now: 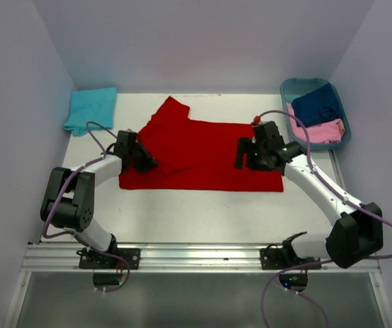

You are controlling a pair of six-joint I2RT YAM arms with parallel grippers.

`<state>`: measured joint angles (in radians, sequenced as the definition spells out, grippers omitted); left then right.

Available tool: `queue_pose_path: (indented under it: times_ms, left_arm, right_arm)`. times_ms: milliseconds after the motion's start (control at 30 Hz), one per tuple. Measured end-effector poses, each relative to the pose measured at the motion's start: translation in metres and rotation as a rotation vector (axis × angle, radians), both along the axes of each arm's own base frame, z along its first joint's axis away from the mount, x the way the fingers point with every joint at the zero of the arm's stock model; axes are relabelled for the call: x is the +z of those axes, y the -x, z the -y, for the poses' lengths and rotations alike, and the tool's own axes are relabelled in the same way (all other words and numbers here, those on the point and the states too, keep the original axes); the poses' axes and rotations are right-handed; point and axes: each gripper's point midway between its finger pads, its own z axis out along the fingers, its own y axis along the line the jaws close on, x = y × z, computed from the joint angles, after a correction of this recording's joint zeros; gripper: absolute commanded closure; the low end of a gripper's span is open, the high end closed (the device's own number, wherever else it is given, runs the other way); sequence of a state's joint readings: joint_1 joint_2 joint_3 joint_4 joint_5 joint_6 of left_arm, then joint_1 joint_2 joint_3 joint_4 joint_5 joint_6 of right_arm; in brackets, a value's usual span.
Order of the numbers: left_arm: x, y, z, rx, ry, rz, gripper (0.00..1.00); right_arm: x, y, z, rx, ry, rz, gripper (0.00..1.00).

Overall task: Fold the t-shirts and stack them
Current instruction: Fold the flattened tshirt in 1/3 of the way

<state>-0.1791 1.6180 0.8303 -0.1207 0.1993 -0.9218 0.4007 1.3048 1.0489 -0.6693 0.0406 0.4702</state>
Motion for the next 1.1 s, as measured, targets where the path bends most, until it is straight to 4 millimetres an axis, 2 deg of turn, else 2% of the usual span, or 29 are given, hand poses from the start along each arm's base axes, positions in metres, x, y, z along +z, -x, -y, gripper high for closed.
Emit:
queue_pose_path:
  times_ms: [33, 167, 267, 433, 567, 633, 700, 800, 967, 1100]
  left_arm:
    - [0.000, 0.001, -0.001, 0.001, -0.004, 0.004, 0.76]
    - [0.007, 0.011, -0.008, 0.004, -0.032, 0.039, 0.76]
    - [0.022, 0.013, -0.014, 0.005, -0.061, 0.092, 0.76]
    - [0.063, 0.014, -0.027, 0.029, -0.115, 0.216, 0.75]
    - [0.080, 0.019, -0.037, 0.047, -0.154, 0.263, 0.75]
    - [0.076, 0.023, -0.042, 0.056, -0.171, 0.259, 0.75]
    - [0.067, 0.028, -0.046, 0.062, -0.183, 0.236, 0.76]
    - [0.044, 0.040, -0.052, 0.066, -0.196, 0.176, 0.76]
    - [0.023, 0.055, -0.054, 0.061, -0.206, 0.121, 0.76]
    - [0.023, 0.056, -0.056, 0.066, -0.206, 0.119, 0.76]
  right_arm:
    - [0.003, -0.001, -0.012, 0.043, -0.007, 0.003, 0.21]
    - [0.015, -0.018, -0.079, 0.246, -0.015, 0.014, 0.23]
    - [0.011, -0.035, -0.124, 0.351, -0.010, 0.008, 0.25]
    - [-0.017, -0.057, -0.183, 0.457, 0.021, -0.043, 0.33]
    - [-0.043, -0.060, -0.219, 0.529, 0.044, -0.093, 0.40]
    - [-0.053, -0.058, -0.238, 0.574, 0.055, -0.108, 0.42]
    - [-0.060, -0.052, -0.257, 0.620, 0.061, -0.122, 0.49]
    - [-0.067, -0.039, -0.282, 0.682, 0.065, -0.130, 0.51]
    - [-0.063, -0.016, -0.305, 0.759, 0.061, -0.135, 0.52]
    - [-0.057, -0.018, -0.314, 0.772, 0.053, -0.118, 0.52]
